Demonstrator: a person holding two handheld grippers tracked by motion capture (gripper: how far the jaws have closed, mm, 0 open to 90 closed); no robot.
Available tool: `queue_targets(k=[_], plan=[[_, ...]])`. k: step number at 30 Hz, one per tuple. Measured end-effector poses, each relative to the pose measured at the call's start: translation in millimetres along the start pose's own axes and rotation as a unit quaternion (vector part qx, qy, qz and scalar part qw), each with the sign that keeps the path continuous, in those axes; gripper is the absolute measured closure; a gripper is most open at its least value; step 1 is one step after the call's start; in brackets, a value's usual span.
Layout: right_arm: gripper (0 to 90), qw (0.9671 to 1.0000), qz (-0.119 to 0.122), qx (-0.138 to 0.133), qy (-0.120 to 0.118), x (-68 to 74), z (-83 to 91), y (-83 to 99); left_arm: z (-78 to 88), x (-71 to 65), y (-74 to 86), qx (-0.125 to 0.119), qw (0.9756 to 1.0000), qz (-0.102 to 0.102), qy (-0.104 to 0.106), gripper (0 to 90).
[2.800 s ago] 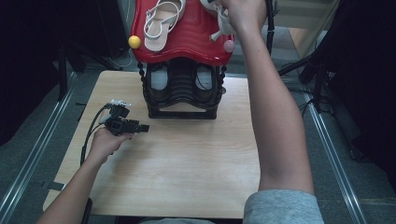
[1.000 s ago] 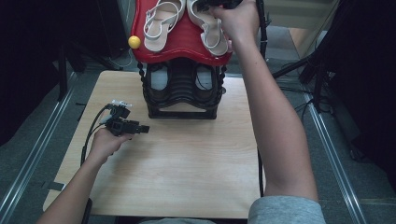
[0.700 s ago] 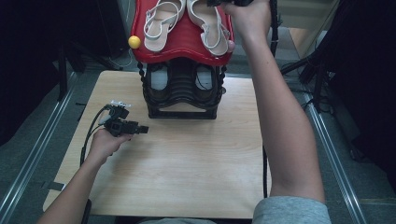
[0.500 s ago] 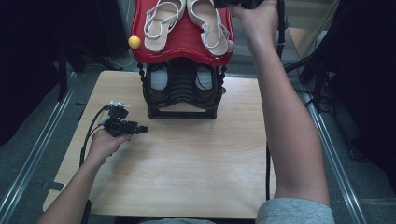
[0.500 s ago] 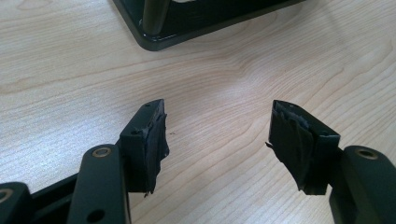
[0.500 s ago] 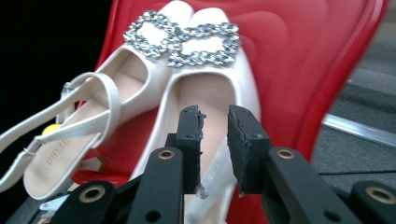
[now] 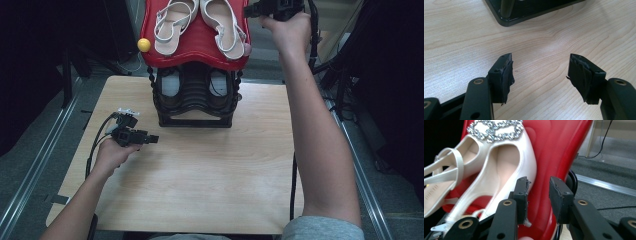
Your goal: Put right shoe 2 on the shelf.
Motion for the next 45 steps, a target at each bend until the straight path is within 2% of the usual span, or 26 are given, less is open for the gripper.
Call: queue_targets(k=[7, 13, 15, 20, 28, 32, 35, 36, 45], plan=[[66.1, 1.0, -0.004, -0.002, 0.004, -12.0, -3.6, 14.1, -0.1, 0.3, -0.1, -0.002, 1.0, 0.0, -0.001, 37.0], [65.4, 0.9998, -0.018, 0.001, 0.007, -26.1, -8.1, 30.4, -0.4, 0.3, -0.2, -0.003, 1.0, 0.002, -0.001, 36.9], [65.4, 0.9996, -0.026, 0.002, 0.009, -34.1, -10.8, 39.3, -0.4, 0.3, -0.1, -0.002, 1.0, 0.001, -0.002, 36.9], [65.4, 0.9993, -0.037, 0.002, 0.006, -42.6, -16.1, 56.4, -0.7, 0.5, 0.4, 0.0, 1.0, 0.001, -0.002, 36.9], [65.6, 0.999, -0.042, 0.013, 0.013, -57.6, -28.3, 88.2, -0.1, 0.7, -0.8, -0.006, 1.0, 0.002, -0.001, 36.8], [65.7, 0.9985, -0.052, 0.017, 0.007, -60.9, -32.3, 100.9, 0.1, 0.6, -0.7, -0.006, 1.0, 0.001, -0.001, 36.8], [65.7, 0.9987, -0.047, 0.017, 0.01, -62.1, -33.5, 106.9, 0.3, 0.6, -0.8, -0.007, 1.0, 0.002, -0.002, 36.8], [65.7, 0.9989, -0.042, 0.016, 0.012, -63.1, -34.3, 113.8, 0.7, 1.1, -1.0, -0.008, 1.0, 0.002, -0.004, 36.8], [66.2, 0.9977, -0.061, 0.028, -0.001, -68.6, -44.9, 151.8, -0.4, 0.7, -0.7, -0.007, 1.0, 0.0, -0.002, 36.8]])
Point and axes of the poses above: each handheld gripper's, and its own axes: z roughly backward along the jaws, y roughly out of its underside, x roughly to its left, the point moved 10 cm from there along -z, roughly forward along the jaws, and after that the axes turned 10 degrees about y, right-handed, at the moved point
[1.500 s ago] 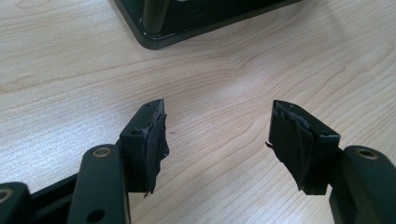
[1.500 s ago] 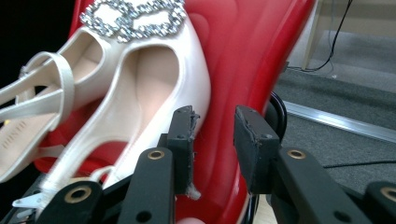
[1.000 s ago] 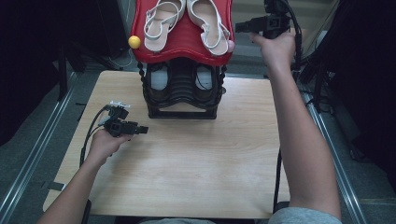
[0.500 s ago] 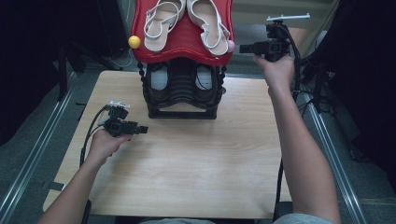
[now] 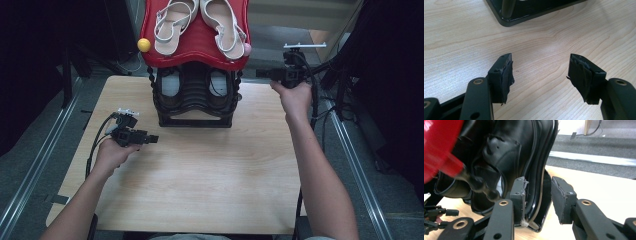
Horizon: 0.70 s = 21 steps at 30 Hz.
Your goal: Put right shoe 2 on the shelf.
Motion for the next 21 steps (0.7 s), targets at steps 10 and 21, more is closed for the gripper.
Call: queue_targets(k=[10, 21], plan=[[66.7, 0.9999, -0.013, 0.006, -0.006, -6.5, -8.3, 28.5, -0.1, 0.3, 0.6, 0.003, 1.0, -0.002, -0.001, 36.8], [67.0, 0.9993, -0.032, 0.017, -0.013, -18.6, -25.9, 80.1, -1.0, 0.5, 0.8, 0.003, 1.0, -0.002, -0.002, 36.7]])
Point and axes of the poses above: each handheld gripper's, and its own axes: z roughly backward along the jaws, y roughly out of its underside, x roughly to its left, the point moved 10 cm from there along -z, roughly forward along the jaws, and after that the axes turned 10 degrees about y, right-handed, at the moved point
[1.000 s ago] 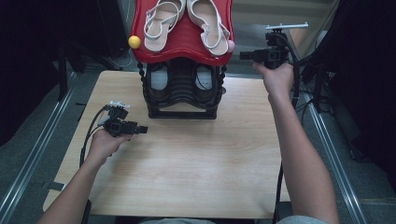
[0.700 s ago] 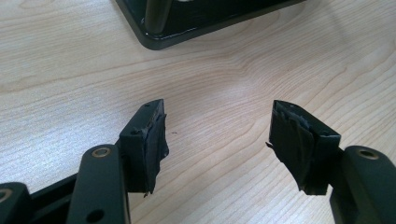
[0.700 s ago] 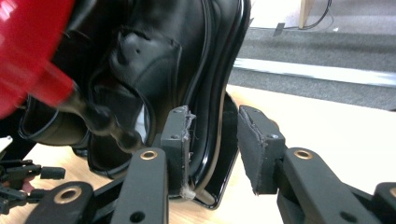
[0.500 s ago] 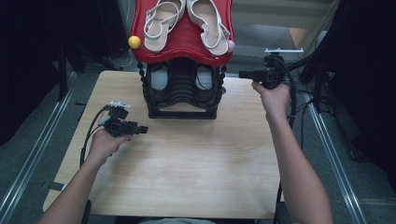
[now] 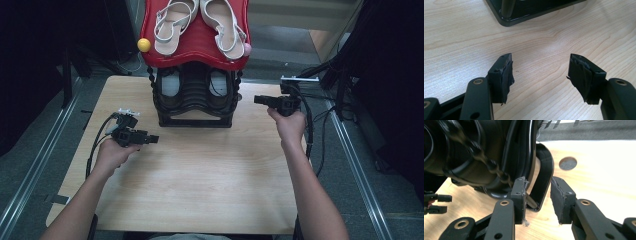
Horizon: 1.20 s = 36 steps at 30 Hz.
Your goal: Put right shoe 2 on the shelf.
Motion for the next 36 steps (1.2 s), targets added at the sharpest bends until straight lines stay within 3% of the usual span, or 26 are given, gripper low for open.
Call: queue_targets(k=[8, 17, 36], plan=[[67.4, 0.9996, -0.024, 0.009, -0.01, -10.8, -11.7, 31.9, 0.3, -0.3, -0.2, 0.0, 1.0, -0.001, -0.001, 36.6], [67.7, 0.9994, -0.027, 0.012, -0.017, -13.6, -17.1, 64.8, 0.5, -1.4, -0.7, -0.003, 1.0, -0.001, 0.0, 36.3], [68.0, 0.9994, -0.022, 0.02, -0.017, -15.5, -26.2, 93.7, -3.8, -2.4, -2.4, -0.011, 0.9999, -0.008, -0.004, 34.2]])
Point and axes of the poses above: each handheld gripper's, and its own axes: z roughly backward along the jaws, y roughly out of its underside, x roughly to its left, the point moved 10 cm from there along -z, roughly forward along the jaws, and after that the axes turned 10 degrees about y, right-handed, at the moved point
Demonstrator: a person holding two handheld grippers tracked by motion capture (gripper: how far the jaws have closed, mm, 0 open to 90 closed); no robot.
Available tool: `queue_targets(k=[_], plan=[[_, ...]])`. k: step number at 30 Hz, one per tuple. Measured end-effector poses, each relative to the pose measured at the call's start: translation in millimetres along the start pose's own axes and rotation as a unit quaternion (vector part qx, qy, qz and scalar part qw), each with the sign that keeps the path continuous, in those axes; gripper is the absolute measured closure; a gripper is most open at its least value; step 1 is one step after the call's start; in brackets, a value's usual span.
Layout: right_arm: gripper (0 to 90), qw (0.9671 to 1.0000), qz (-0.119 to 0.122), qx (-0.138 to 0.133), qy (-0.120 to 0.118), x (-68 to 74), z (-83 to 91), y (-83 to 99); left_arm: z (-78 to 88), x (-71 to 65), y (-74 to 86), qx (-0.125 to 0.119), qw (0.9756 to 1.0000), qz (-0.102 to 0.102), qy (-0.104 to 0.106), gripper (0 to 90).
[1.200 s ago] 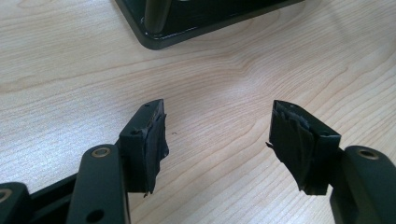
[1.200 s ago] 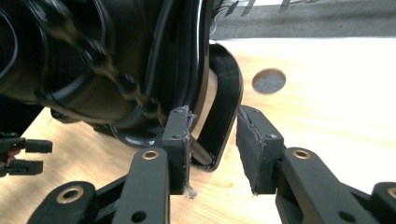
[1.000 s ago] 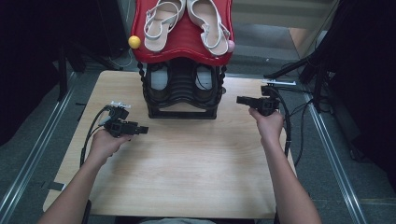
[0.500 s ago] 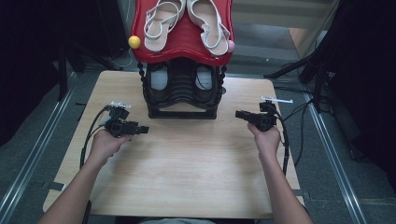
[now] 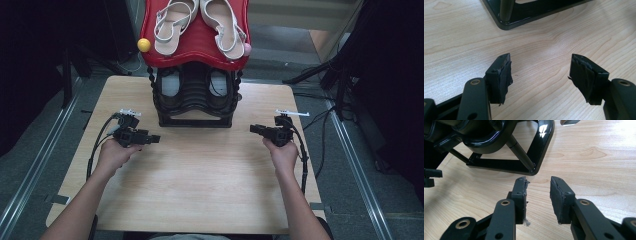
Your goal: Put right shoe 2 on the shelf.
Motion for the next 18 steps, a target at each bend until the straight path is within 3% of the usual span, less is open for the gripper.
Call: queue_targets(k=[6, 18], plan=[[67.8, 1.0, -0.007, -0.005, -0.004, -0.3, 2.1, 0.3, -0.3, -0.2, -1.0, -0.004, 1.0, -0.003, 0.002, 33.7], [65.3, 0.9999, 0.0, -0.011, 0.001, -3.1, -1.9, 3.3, -1.3, -0.6, -2.4, -0.01, 0.9999, 0.004, 0.004, 32.0]])
Point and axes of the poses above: each handheld gripper's, and its own axes: z roughly backward along the jaws, y roughly out of its underside, x roughly to its left, the point moved 10 cm from there along -z, roughly forward along the jaws, and after that the axes turned 10 degrees about y, right-handed, at the moved point
